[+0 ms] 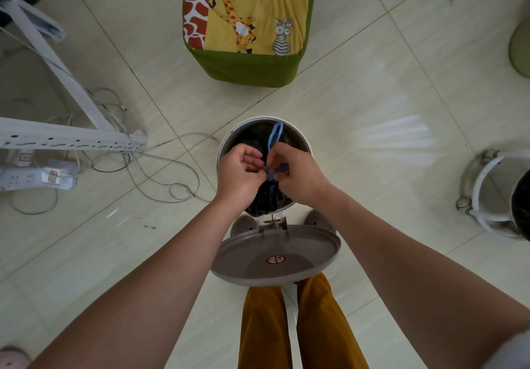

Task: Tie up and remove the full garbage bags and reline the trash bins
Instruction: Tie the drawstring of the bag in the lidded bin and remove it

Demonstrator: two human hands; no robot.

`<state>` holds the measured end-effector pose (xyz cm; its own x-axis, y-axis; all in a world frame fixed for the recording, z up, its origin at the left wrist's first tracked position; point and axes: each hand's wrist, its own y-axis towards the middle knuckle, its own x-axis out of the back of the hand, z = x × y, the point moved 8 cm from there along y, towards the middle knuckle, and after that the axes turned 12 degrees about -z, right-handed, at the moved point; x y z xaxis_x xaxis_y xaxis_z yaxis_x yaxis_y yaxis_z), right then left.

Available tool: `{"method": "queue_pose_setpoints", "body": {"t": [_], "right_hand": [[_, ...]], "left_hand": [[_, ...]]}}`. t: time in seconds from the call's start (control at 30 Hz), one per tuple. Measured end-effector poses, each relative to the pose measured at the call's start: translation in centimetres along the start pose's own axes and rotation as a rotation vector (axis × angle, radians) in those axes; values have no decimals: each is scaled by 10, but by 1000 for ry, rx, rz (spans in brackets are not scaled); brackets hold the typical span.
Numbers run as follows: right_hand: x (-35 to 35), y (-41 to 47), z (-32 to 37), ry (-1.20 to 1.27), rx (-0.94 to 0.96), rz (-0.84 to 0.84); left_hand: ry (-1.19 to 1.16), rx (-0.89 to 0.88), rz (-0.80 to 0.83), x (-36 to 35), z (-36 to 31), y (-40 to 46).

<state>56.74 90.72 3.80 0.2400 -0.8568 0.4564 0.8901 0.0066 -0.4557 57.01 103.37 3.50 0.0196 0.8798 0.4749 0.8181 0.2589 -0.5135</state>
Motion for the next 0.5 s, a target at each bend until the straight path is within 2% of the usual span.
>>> {"method": "queue_pose_setpoints", "body": {"t": [0.1,0.2,0.27,0.37,0.5], "right_hand": [[1,1,-13,268,-208,-4],[2,-3,-20,441,-314,-23],[1,-7,-25,490,-352,-37],[0,-11,-32,561,-406,-48],[0,-11,-28,556,-384,-25]], "left_hand": [[2,-56,6,0,-7,4],[145,-237,27,0,-18,5],[224,-335,95,-3,-19,1],[288,-375,194,-11,-14,-9],[357,-418,98,-11,-18,-15]]}}
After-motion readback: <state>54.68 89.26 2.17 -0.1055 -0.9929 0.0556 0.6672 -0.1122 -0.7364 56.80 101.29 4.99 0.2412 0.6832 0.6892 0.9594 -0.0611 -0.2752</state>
